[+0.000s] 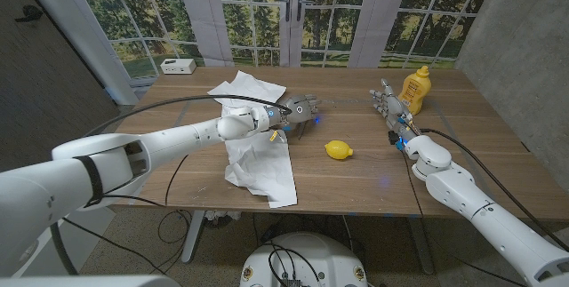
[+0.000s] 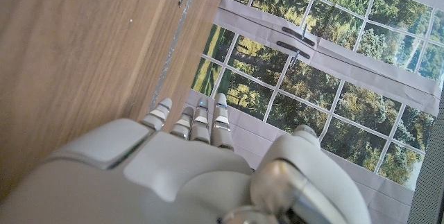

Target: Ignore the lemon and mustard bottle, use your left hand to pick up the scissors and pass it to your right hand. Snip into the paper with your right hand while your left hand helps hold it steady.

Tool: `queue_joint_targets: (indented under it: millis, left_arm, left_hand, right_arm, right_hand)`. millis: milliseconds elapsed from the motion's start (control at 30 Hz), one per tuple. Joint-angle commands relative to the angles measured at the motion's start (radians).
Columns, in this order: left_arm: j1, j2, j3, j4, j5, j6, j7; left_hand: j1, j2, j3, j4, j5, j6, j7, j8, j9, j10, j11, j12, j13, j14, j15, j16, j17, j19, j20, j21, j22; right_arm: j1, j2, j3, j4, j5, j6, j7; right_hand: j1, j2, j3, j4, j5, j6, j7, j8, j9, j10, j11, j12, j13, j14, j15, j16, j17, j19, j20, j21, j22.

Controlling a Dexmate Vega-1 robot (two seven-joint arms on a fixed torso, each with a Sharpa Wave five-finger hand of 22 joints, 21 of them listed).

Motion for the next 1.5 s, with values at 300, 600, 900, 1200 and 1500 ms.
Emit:
queue_joint_targets:
  millis: [300, 600, 900, 1200, 1500]
  left_arm:
    - [-0.018, -0.029, 0.032, 0.068, -0.033, -0.008, 0.037]
    - [-0.016, -0.026, 0.041, 0.063, -0.052, -0.011, 0.019]
    - [-0.016, -0.028, 0.05, 0.05, -0.05, -0.015, -0.02]
    - [-0.017, -0.022, 0.052, 0.026, -0.046, -0.025, -0.062]
    - [-0.01, -0.016, 0.046, 0.011, -0.041, -0.024, -0.087]
  left_hand:
    - [0.016, -0.004, 0.042, -0.005, -0.003, 0.074, -0.005, 0.045, 0.01, 0.148, 0.0, 0.044, 0.068, 0.086, -0.175, 0.009, 0.012, 0.014, -0.153, 0.005, 0.002]
    - [0.055, -0.044, 0.217, -0.01, -0.02, 0.083, -0.004, 0.068, 0.014, 0.275, 0.0, 0.201, 0.279, 0.325, -0.179, 0.02, 0.058, 0.03, -0.146, 0.005, 0.004]
    - [0.026, -0.083, 0.361, -0.009, -0.033, 0.073, -0.004, 0.083, 0.017, 0.308, 0.0, 0.266, 0.338, 0.358, -0.18, 0.018, 0.071, 0.036, -0.145, 0.005, 0.004]
    - [-0.079, -0.132, 0.358, -0.008, 0.007, 0.064, -0.005, 0.082, 0.001, 0.24, 0.0, 0.146, 0.213, 0.268, -0.174, 0.009, 0.042, 0.041, -0.142, 0.006, 0.005]
    - [-0.086, -0.115, 0.371, -0.015, 0.031, 0.019, -0.005, 0.055, -0.014, 0.339, -0.001, 0.185, 0.227, 0.297, -0.179, 0.024, 0.046, 0.049, -0.124, 0.009, 0.006]
  right_arm:
    - [-0.003, -0.003, 0.005, -0.009, 0.001, -0.014, -0.014]
    - [0.003, -0.001, 0.001, 0.001, 0.0, -0.009, -0.004]
    - [-0.001, -0.004, 0.003, -0.002, 0.004, -0.014, -0.003]
    - [-0.006, -0.01, 0.006, -0.002, 0.007, -0.01, 0.004]
    - [-0.002, -0.007, 0.004, 0.007, 0.01, -0.009, 0.01]
  right_hand:
    - [0.002, 0.009, 0.001, 0.004, -0.001, 0.007, -0.002, -0.001, 0.001, 0.002, 0.002, -0.002, 0.001, -0.005, 0.0, 0.0, 0.002, 0.0, 0.0, 0.005, 0.005]
    - [0.001, 0.01, 0.003, 0.006, -0.001, 0.007, -0.007, -0.002, 0.001, 0.0, 0.0, -0.003, 0.001, -0.005, 0.001, 0.0, 0.002, -0.001, 0.0, 0.004, 0.005]
    - [0.001, 0.01, 0.004, 0.006, -0.002, 0.007, -0.009, -0.002, 0.001, 0.0, 0.0, -0.004, 0.001, -0.005, 0.003, 0.0, 0.002, -0.001, 0.0, 0.005, 0.005]
    - [0.0, 0.01, 0.005, 0.007, -0.002, 0.007, -0.01, -0.002, 0.001, 0.001, 0.001, -0.003, 0.001, -0.005, 0.003, 0.001, 0.002, -0.001, 0.0, 0.005, 0.005]
    - [0.0, 0.011, 0.006, 0.007, -0.002, 0.008, -0.01, -0.002, 0.001, 0.001, 0.0, -0.003, 0.001, -0.005, 0.002, 0.001, 0.002, -0.001, 0.0, 0.005, 0.005]
